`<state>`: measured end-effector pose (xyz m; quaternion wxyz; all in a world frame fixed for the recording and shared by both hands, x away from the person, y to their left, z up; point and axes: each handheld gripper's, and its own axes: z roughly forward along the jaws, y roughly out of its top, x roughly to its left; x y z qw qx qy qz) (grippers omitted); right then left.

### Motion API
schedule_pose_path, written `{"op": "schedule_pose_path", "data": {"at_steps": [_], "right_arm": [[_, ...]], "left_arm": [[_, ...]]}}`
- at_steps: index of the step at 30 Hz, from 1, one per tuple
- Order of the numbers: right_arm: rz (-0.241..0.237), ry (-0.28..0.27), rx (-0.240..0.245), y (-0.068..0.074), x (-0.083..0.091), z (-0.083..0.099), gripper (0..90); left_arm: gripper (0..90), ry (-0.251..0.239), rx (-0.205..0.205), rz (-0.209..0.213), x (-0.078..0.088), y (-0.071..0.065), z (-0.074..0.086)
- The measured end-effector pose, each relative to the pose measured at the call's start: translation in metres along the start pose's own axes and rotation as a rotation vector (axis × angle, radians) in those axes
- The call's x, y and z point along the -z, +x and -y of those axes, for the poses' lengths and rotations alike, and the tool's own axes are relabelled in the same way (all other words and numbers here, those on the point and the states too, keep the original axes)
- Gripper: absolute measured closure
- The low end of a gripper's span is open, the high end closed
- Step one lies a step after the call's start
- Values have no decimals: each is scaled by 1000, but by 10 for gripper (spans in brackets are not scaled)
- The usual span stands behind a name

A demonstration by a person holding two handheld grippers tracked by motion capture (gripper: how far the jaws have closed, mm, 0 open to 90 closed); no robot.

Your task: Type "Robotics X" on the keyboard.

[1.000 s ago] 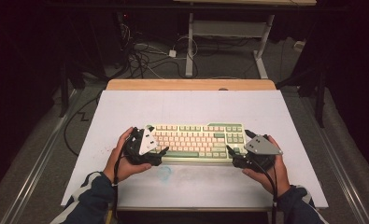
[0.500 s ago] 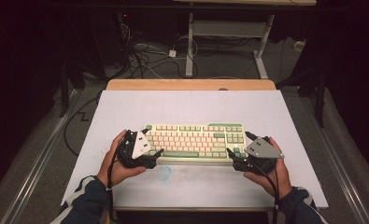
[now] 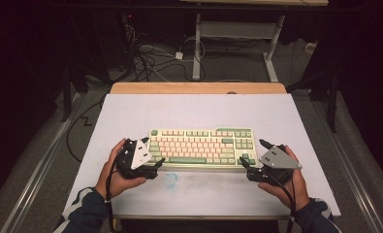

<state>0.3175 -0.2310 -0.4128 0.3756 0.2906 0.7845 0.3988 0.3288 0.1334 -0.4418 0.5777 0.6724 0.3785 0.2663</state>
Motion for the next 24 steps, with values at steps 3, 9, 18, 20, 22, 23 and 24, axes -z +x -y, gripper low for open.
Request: {"op": "schedule_pose_path", "data": {"at_steps": [3, 9, 18, 20, 22, 23, 24], "right_arm": [[7, 2, -2, -2, 3, 3, 200], [17, 2, -10, -6, 10, 9, 200], [37, 6, -26, -13, 20, 18, 200], [43, 10, -27, -14, 22, 21, 200], [45, 12, -37, -16, 24, 24, 200], [47, 14, -41, -17, 24, 26, 200], [50, 19, -43, -19, 25, 28, 200]], "left_arm": [[164, -1, 6, -8, 3, 3, 1], [164, 4, 13, -14, 10, 6, 6], [164, 8, 10, -22, 22, 14, 13], [164, 5, 10, -23, 25, 17, 14], [164, 3, 13, -25, 28, 19, 15], [164, 3, 16, -28, 29, 20, 16], [164, 6, 19, -28, 30, 21, 17]]}}
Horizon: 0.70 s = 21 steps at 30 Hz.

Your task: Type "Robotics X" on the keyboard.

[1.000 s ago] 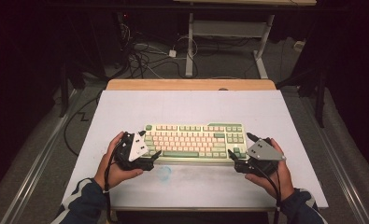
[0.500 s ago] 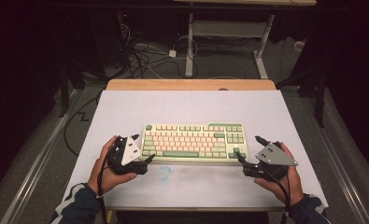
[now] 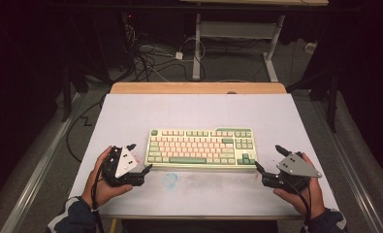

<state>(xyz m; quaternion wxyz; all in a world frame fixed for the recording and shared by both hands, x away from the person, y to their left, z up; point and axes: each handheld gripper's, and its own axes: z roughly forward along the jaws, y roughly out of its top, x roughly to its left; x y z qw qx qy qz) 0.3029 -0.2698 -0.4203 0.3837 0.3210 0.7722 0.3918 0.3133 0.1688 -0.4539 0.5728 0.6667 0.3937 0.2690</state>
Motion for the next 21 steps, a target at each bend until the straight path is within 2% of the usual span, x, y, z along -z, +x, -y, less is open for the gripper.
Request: {"op": "schedule_pose_path", "data": {"at_steps": [4, 10, 12, 17, 20, 21], "right_arm": [[11, 16, -12, -5, 2, 8, 200], [28, 39, -33, -12, 5, 24, 202], [33, 51, -38, -14, 7, 30, 204], [48, 67, -81, -22, 10, 46, 209], [57, 74, -117, -25, 12, 54, 213], [58, 75, -123, -26, 13, 57, 213]], "left_arm": [[164, 14, 2, -4, 3, 4, 4], [164, 7, 14, -10, 6, 9, 8], [164, 7, 9, -25, 7, 11, 11], [164, 21, 25, -60, 7, 17, 19], [164, 27, 59, -65, 9, 20, 22], [164, 28, 57, -67, 8, 20, 23]]}}
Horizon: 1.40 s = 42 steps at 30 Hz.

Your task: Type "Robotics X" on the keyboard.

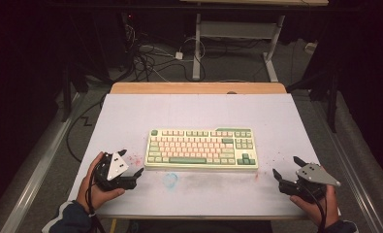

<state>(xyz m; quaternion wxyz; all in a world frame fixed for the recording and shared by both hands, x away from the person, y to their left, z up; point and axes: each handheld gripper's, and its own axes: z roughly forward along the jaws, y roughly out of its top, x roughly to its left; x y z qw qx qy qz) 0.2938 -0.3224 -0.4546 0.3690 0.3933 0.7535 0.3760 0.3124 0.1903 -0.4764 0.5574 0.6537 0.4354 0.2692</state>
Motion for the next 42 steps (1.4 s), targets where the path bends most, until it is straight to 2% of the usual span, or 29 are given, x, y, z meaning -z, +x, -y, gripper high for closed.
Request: {"op": "schedule_pose_path", "data": {"at_steps": [2, 5, 16, 22, 42], "right_arm": [[13, -2, -4, -1, 1, 2, 214], [7, -16, -24, -3, 3, 1, 214], [-4, -13, 13, 3, 4, 0, 213], [-10, -18, 3, 3, 3, -2, 213], [-21, -16, 18, 4, 1, -3, 214]], "left_arm": [[164, 3, -12, -2, -1, -1, 1], [164, 20, -17, 3, -1, -2, 4], [164, 22, -17, 18, -2, -5, 6], [164, 33, -21, 16, -2, -6, 7], [164, 51, -31, 15, -4, -8, 9]]}}
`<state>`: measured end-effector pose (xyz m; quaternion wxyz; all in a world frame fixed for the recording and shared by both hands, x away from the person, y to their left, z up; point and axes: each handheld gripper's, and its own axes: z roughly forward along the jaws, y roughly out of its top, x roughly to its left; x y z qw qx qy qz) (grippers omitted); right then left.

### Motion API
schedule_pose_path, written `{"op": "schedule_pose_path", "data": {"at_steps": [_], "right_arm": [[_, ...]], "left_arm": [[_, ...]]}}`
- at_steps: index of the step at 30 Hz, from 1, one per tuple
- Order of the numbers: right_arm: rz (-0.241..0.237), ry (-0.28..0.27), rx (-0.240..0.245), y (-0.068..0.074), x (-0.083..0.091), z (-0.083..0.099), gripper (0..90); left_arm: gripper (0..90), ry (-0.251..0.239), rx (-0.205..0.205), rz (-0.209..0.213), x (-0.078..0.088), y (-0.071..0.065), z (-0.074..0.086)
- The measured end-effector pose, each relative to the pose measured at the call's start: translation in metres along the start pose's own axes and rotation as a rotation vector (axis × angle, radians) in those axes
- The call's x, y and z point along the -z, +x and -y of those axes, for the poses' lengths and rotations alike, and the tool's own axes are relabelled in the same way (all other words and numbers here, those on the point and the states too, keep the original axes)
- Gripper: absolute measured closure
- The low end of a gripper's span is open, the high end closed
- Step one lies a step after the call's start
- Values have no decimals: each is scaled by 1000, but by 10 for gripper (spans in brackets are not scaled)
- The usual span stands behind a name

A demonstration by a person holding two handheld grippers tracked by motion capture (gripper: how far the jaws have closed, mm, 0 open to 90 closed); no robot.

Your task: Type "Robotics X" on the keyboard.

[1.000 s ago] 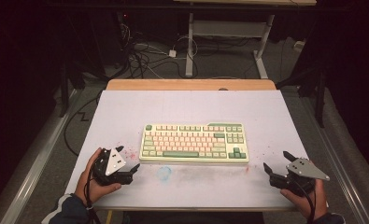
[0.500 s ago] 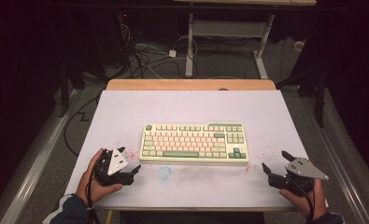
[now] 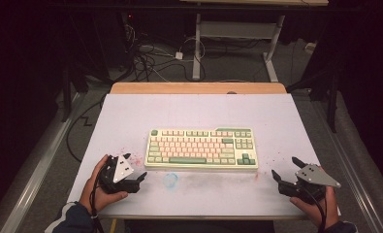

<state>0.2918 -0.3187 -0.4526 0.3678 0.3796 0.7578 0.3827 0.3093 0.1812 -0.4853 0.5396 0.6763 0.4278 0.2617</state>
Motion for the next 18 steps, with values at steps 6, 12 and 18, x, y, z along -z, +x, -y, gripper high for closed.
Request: {"op": "schedule_pose_path", "data": {"at_steps": [6, 12, 18], "right_arm": [[-2, 3, 1, 0, 0, 1, 214], [2, 4, 2, -2, 0, 2, 214], [8, 9, -3, -2, 0, 2, 214]], "left_arm": [[164, 3, -8, -4, 0, 0, 0], [164, 11, -5, -4, -3, 0, 1], [164, 12, -1, -6, -5, 0, 0]]}}
